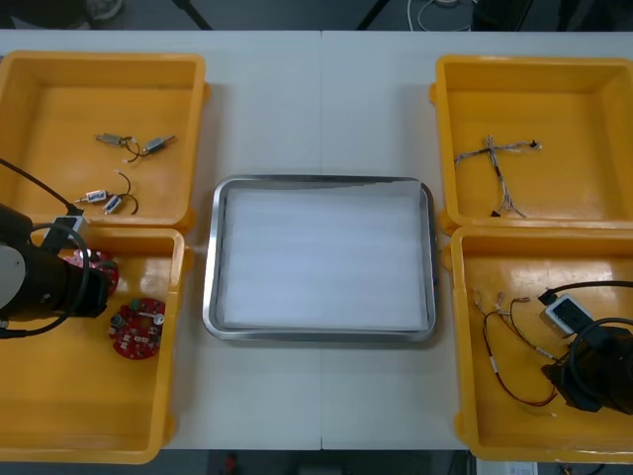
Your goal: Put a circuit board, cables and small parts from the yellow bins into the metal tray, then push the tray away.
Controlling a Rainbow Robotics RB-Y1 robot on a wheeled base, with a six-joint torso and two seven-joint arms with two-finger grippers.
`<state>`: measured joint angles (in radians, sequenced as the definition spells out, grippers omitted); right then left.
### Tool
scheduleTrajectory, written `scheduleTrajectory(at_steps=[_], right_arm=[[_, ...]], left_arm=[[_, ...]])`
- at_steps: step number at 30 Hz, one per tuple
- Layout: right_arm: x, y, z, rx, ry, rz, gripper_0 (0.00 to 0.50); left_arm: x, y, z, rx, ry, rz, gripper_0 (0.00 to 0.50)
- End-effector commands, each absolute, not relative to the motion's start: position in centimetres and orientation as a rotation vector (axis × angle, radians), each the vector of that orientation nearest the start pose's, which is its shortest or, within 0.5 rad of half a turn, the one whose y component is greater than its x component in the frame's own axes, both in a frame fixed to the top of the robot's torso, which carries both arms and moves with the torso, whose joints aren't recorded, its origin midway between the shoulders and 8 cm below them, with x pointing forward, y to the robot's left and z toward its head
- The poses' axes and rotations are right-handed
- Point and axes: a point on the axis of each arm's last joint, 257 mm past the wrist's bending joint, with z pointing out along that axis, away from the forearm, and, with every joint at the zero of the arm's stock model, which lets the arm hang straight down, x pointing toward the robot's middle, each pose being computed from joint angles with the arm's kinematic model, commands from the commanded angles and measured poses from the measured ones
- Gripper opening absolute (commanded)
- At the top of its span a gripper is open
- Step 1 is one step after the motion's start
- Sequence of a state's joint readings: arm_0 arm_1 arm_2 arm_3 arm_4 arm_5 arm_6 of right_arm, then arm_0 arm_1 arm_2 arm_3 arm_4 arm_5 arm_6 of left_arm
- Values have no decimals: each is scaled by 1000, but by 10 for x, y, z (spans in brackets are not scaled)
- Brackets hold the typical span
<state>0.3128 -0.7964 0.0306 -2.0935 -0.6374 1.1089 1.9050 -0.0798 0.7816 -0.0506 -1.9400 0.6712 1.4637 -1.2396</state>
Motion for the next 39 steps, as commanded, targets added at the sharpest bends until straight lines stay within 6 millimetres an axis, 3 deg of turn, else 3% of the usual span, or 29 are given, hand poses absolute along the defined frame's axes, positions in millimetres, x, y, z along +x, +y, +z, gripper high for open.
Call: scheduleTrajectory(at_steps=[1,7,8,9,11,19,23,31,39], right_arm=[[334,-357,-344,-889,2469,-222,496],[334,-351,-350,-920,2452,-239,492],[333,-350,-350,-923,2453,-237,382],[333,-349,-351,-924,2454,-233,320],[332,-348,-352,-926,2455,-229,0],[336,-349,-348,-929,2444,-237,0],[343,-353,-329,-914,2426,-258,0],[338,-363,-278,-909,2447,-332,0],[327,-356,-233,-905,2449,-341,0]], left_arm=[[399,352,-300,-21,2716,18,0],[403,358,-293,-37,2698,20,0],[404,358,-291,-42,2694,16,0],[406,359,-288,-44,2690,16,0],[407,363,-281,-55,2692,20,0],[400,377,-244,-88,2693,53,0],[391,378,-222,-91,2703,70,0],[370,372,-177,-63,2693,80,0],[375,332,-132,-26,2581,-72,0]])
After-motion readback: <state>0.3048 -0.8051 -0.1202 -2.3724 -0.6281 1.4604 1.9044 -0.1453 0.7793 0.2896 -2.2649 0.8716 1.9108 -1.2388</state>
